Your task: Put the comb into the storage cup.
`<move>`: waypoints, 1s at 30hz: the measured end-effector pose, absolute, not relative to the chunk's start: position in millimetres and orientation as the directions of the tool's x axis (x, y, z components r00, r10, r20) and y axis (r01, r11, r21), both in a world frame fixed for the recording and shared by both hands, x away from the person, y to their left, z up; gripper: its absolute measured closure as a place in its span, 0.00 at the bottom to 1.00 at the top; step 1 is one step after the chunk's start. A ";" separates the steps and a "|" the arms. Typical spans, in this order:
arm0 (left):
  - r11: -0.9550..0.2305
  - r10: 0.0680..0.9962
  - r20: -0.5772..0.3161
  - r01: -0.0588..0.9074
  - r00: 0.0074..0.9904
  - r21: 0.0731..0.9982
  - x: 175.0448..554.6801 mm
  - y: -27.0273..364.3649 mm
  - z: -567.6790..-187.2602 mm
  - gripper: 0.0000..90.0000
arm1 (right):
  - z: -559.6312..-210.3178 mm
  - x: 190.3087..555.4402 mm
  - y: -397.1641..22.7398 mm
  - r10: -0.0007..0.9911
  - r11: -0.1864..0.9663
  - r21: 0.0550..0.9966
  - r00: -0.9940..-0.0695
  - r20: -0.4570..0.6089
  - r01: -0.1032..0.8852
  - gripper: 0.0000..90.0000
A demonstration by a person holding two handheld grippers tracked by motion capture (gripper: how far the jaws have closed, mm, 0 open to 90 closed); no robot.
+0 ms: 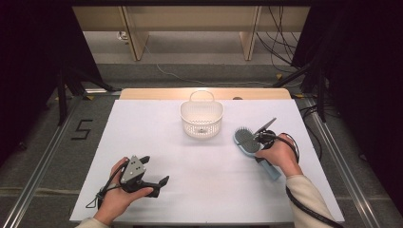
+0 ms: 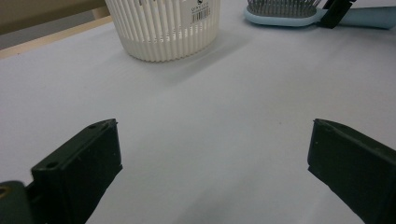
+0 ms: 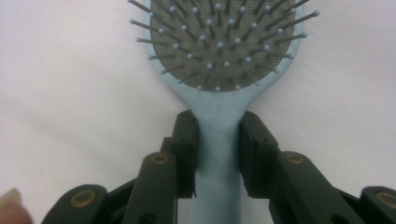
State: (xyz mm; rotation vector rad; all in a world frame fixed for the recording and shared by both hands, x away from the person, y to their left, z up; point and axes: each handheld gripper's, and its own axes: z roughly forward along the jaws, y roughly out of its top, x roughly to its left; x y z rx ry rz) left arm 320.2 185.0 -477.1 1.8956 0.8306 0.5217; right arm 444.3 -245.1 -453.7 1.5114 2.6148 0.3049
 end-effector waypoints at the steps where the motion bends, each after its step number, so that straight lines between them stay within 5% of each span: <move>1: -0.302 0.737 0.004 0.323 0.676 0.897 320.2 185.0 -477.1 0.02 | -453.5 443.9 -245.4 0.868 0.481 0.228 -0.496 0.012 0.847 0.79; 30: -0.302 0.738 0.004 0.325 0.675 0.896 320.2 185.0 -477.0 0.02 | -441.9 433.1 -257.6 0.882 0.415 0.403 -0.469 0.040 0.816 0.78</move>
